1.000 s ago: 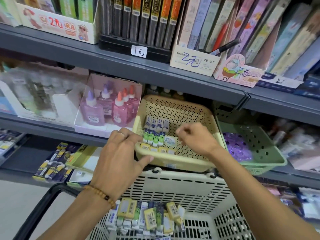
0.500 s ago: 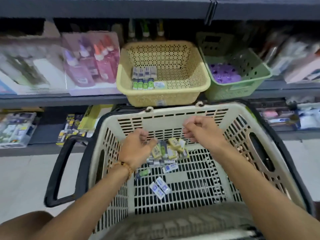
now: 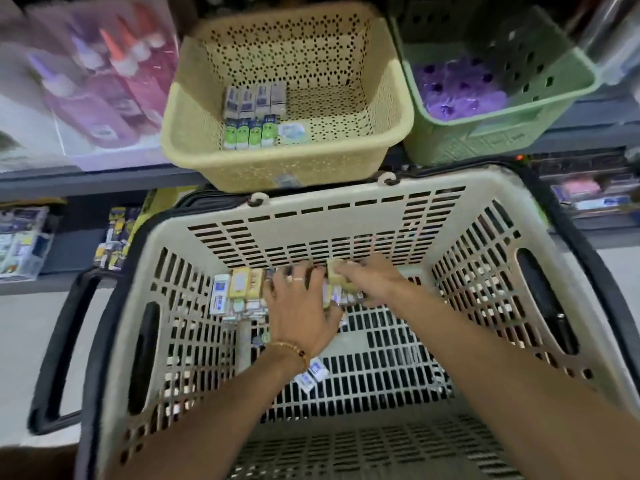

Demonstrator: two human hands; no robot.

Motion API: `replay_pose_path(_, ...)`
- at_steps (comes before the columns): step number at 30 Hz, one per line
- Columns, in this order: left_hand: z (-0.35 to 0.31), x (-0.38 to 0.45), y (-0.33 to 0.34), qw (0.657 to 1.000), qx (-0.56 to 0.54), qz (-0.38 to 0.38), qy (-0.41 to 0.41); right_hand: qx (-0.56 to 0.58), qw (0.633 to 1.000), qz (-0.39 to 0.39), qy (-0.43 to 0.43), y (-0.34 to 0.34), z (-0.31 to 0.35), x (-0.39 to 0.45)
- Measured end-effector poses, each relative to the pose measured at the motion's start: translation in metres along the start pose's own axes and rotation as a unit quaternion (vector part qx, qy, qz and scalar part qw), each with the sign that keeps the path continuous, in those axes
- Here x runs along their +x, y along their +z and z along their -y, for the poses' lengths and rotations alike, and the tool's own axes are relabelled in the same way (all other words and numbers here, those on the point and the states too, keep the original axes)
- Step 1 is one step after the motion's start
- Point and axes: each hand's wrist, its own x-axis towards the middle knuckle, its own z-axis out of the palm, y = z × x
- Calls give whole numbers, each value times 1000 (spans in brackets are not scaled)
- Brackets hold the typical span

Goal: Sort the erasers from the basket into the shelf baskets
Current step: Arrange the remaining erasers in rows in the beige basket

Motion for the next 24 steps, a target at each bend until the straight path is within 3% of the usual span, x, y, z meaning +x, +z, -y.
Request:
replay_pose_path(4,15,-5,0,999,9,12,50,35,999,0,3,3,-3,4)
replay_pose_path(10,6,7,0,998,51,28,36,149,989,8,25,-3,-12,1)
replay_pose_path(14,6,3,-2,992,44,34,115,147,989,2,25,0,-15,5)
replay_pose_path(20,-1,13,-8,986,60,72,138,163,984,60,29,-12,-23,9)
replay_pose_path(24,1,21,-8,983,75,71,150,166,984,55,36,-23,-29,8)
